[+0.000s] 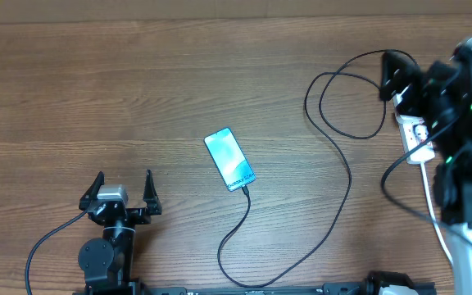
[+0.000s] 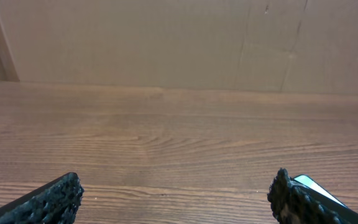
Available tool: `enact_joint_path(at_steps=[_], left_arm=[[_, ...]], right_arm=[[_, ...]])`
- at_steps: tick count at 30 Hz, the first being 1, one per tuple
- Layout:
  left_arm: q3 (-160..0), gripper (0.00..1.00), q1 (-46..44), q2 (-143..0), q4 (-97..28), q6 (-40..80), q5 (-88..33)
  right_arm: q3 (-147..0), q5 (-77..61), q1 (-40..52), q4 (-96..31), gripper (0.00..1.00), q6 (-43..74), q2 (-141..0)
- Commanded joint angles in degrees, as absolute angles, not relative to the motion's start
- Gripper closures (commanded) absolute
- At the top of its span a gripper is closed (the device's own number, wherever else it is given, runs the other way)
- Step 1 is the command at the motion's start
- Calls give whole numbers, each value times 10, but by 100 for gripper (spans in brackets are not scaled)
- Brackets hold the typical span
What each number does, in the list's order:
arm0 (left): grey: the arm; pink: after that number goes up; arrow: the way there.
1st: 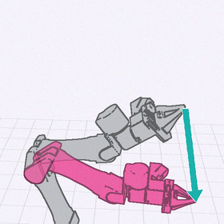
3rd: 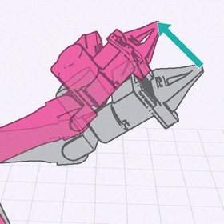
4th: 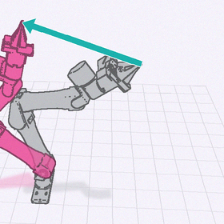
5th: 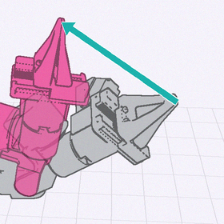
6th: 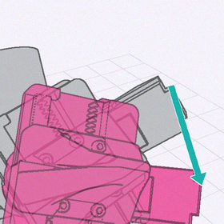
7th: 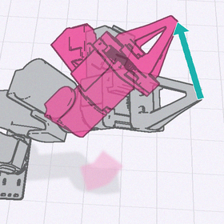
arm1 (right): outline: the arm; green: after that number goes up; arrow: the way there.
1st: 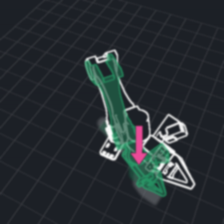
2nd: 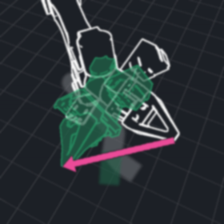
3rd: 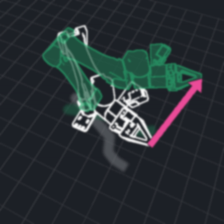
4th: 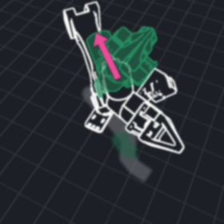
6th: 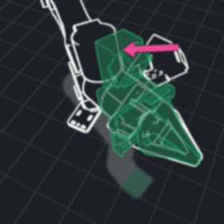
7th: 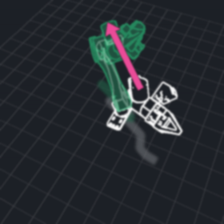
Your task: Plug charger to phone and switch on socket
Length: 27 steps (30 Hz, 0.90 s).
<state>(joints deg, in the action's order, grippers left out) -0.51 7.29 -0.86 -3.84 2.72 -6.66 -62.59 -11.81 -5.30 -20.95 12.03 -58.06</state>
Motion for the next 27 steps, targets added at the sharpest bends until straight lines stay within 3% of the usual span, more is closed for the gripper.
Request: enact_joint_path(at_steps=[1,12,27], left_arm=[[-3,0,77,-2,-40,13,-64],[-3,0,77,-2,-40,13,-64],[-3,0,77,-2,-40,13,-64]], right_arm=[[-546,-116,-33,-156,0,122,-534],[-290,-116,-5,62,0,122,-398],[-105,-112,1,85,0,122,-238]])
